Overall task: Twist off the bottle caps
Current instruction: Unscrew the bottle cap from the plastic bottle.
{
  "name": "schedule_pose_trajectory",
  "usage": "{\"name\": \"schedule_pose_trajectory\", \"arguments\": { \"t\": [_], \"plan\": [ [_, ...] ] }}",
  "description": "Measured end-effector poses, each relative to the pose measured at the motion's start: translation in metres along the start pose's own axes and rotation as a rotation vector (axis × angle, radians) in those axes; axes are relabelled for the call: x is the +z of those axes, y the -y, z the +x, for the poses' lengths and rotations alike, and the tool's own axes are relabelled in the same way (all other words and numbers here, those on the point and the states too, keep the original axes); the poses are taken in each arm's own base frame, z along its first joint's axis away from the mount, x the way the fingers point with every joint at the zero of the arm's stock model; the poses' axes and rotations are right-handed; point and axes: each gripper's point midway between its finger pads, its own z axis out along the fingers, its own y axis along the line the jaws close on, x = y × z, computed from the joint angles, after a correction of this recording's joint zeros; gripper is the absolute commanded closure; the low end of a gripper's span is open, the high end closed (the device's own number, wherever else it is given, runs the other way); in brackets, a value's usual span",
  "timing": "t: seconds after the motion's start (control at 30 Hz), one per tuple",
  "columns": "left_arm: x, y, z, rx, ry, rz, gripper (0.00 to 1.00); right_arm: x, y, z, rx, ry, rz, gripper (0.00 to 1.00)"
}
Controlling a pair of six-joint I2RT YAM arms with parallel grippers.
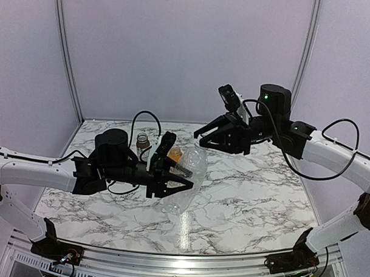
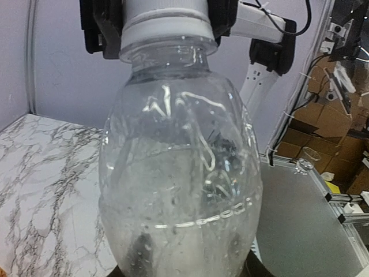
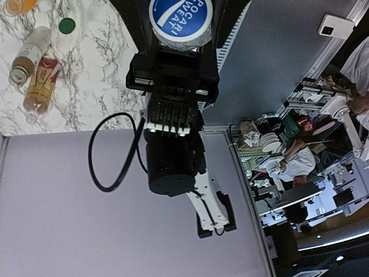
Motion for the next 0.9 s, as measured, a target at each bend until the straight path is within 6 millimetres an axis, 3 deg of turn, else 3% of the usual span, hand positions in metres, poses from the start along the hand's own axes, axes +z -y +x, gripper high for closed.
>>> {"name": "schedule_pose_trajectory", "arguments": {
  "t": [0.23,0.33,0.43,0.73,0.9],
  "plan": [
    [-0.003,0.034,-0.004,-0.046,0.000,0.193,0.73,0.000,-0.030,-0.004,-0.081,0.013,-0.182,0.98],
    [-0.003,0.036,-0.004,-0.058,-0.002,0.209,0.74,0.000,-0.032,-0.004,-0.086,0.014,-0.191,0.86],
    [-0.003,0.035,-0.005,-0.061,0.000,0.201,0.74,0.000,-0.030,-0.004,-0.079,0.014,-0.174,0.67],
    [0.000,0.007,-0.008,-0.037,0.049,0.037,0.74,-0.003,0.009,-0.014,0.033,0.027,0.106,0.26],
    [-0.001,-0.014,-0.010,-0.009,0.067,-0.087,0.74,-0.014,0.031,-0.022,0.102,0.054,0.286,0.18]
  ]
}}
